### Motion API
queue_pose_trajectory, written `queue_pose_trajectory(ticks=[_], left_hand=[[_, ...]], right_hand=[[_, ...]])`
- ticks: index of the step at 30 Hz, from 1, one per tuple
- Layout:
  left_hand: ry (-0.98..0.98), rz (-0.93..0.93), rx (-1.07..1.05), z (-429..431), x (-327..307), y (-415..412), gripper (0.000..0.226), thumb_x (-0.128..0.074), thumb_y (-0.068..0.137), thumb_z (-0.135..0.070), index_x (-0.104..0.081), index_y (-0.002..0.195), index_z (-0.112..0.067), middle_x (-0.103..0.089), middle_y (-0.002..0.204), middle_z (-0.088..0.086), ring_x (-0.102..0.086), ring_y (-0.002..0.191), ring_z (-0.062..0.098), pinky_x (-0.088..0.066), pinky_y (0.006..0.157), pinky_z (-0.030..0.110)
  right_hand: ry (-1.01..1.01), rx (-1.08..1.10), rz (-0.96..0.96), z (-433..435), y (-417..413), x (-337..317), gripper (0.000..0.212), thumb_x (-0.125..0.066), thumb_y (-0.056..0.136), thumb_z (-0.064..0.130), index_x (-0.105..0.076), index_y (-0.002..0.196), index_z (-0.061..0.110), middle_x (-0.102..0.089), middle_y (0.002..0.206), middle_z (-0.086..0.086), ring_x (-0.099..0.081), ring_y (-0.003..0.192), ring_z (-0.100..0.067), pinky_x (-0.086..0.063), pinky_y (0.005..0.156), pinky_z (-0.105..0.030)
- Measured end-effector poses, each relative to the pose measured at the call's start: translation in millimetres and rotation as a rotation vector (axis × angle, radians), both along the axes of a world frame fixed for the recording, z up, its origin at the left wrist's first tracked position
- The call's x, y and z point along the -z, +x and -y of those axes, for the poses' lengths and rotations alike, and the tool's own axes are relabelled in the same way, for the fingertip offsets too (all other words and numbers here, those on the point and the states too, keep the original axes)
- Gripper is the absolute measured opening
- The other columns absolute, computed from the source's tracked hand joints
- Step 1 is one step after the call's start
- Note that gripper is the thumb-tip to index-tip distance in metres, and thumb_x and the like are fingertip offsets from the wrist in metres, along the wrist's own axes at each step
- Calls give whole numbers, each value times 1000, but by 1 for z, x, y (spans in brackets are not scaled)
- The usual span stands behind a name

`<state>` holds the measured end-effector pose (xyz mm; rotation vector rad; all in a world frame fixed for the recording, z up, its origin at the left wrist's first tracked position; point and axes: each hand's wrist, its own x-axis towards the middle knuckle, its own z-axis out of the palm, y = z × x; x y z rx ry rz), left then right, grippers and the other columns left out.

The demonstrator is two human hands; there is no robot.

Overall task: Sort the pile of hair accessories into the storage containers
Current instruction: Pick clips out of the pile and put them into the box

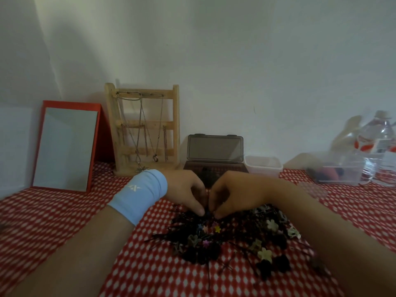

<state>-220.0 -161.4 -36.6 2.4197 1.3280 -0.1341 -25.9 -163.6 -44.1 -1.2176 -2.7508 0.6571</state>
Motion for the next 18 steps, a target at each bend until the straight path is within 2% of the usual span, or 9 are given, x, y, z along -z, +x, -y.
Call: queue_pose_trajectory(ticks=[3,6,9,14,16,18], left_hand=[[25,-35,-37,13,3,-16,27,-71,84,-41,-71,108,-27,-67,103,-13,-60,96,6,-43,77,16],[-6,-21,-36,28,3,-34,17,-70,86,-40,-74,101,-35,-68,101,-22,-58,96,-4,-43,85,16],[-48,-2,-34,40,5,-43,14,-72,84,-40,-75,98,-39,-67,96,-28,-56,87,-14,-42,80,11],[-62,32,-20,53,8,-32,22,-78,78,-42,-76,99,-35,-64,88,-31,-57,83,-12,-42,75,10],[-47,22,7,57,10,-26,27,-79,76,-42,-75,101,-35,-64,97,-28,-57,92,-8,-45,81,12],[-25,-16,36,60,15,-20,30,-80,74,-44,-75,102,-34,-62,102,-26,-56,98,-4,-45,88,16]], right_hand=[[-130,-78,22,17,-17,2,24,-82,80,37,-77,101,27,-73,95,19,-66,89,5,-53,89,-22],[-195,-132,165,26,-24,6,32,-85,76,38,-74,106,30,-70,93,24,-64,87,9,-51,86,-17],[-174,-138,188,28,-24,7,31,-83,79,32,-73,109,31,-72,99,19,-65,87,7,-51,80,-15],[-92,-77,96,29,-14,0,34,-74,86,18,-72,117,33,-69,107,20,-63,88,8,-53,81,-16],[-49,-55,93,31,-11,-3,33,-70,86,12,-74,112,33,-66,103,25,-60,84,13,-49,75,-12],[-34,-53,86,33,-10,-3,33,-64,87,7,-77,106,31,-67,99,24,-61,81,9,-49,72,-15]])
